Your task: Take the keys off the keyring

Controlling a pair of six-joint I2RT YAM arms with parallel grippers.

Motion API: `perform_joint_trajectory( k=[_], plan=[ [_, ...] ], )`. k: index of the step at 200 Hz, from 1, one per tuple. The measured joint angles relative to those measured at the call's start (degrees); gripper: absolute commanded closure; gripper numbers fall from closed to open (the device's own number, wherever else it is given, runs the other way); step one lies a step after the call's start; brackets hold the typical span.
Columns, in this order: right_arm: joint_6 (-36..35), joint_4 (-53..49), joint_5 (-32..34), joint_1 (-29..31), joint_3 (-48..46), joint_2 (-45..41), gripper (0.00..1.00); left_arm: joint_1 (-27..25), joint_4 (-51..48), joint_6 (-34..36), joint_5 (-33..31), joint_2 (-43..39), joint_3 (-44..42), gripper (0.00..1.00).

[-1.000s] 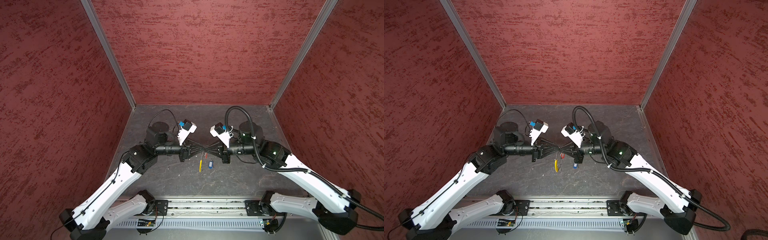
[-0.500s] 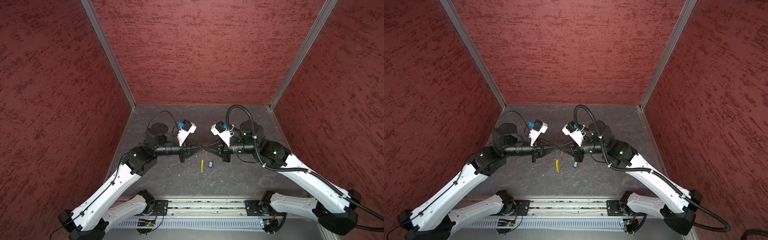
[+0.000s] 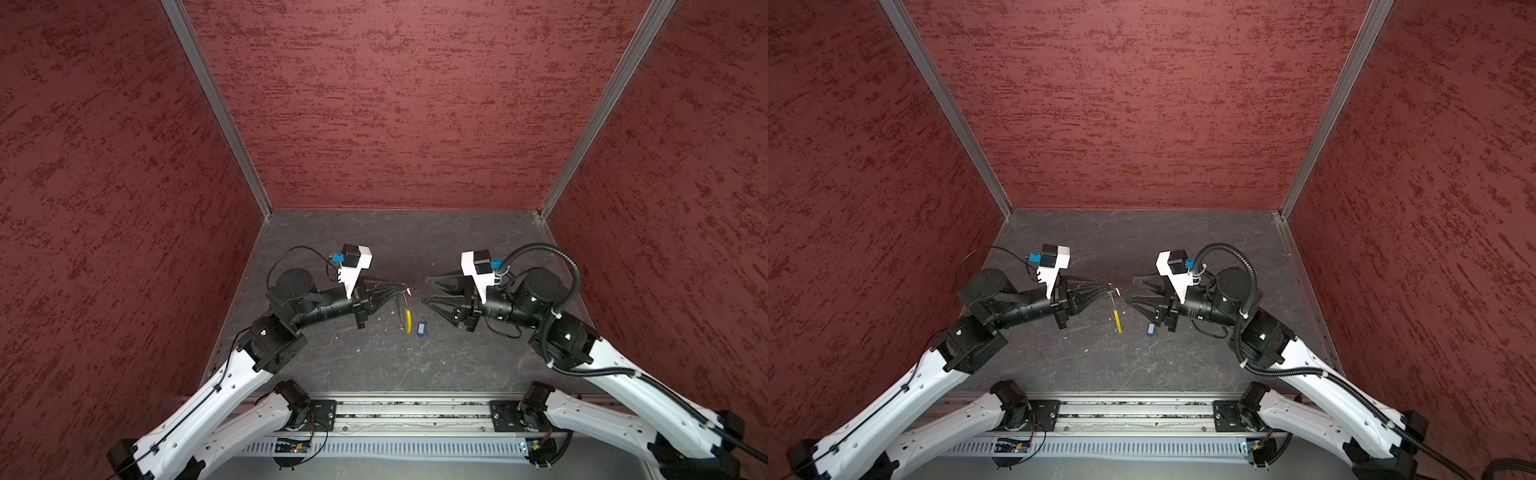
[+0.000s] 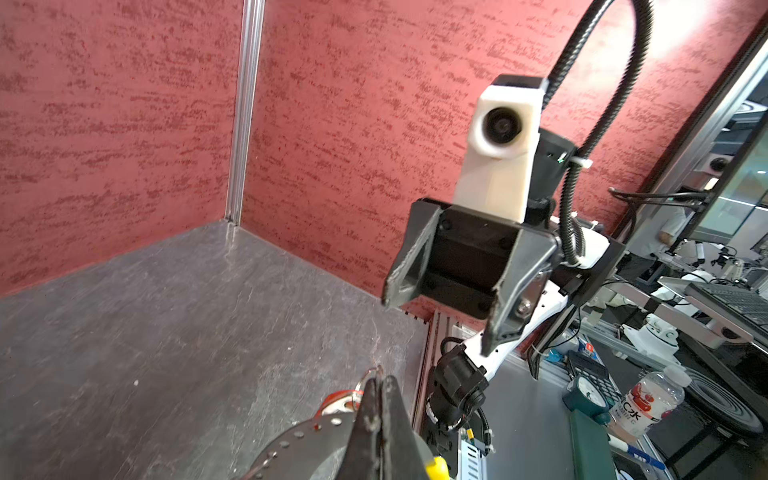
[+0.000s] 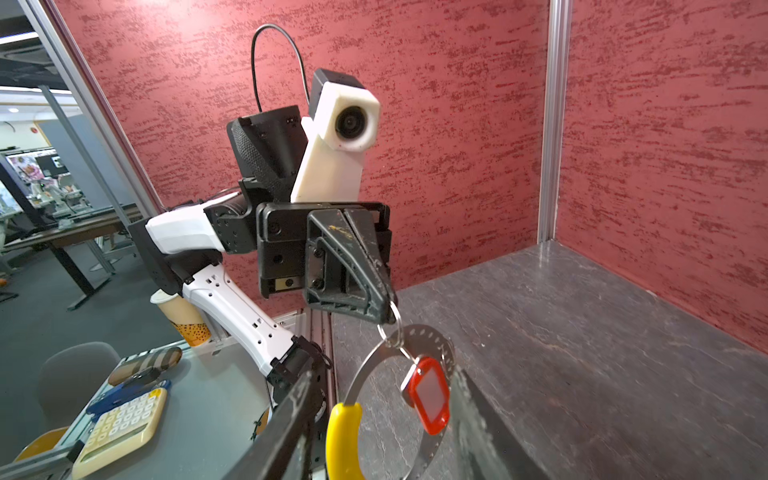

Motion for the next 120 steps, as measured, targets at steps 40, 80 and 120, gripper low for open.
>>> perform_joint_trajectory(
  k=[40,80,120],
  plan=[
    [1.4,6.4,-1.0,0.2,-1.8,0.9,0.49,-0.6,5.4,-0.7,2.1,-0.2,-1.2,1.00],
    [1.7,9.3,-3.2,0.3,-1.8,1.0,0.53,-0.7,7.8,-1.3,3.9,-0.3,-1.8,1.00],
    [1.8,9.4,-5.1,0.7,-1.8,2.9,0.61,-0.7,9.7,-2.1,5.2,-0.3,-1.9,1.00]
  ],
)
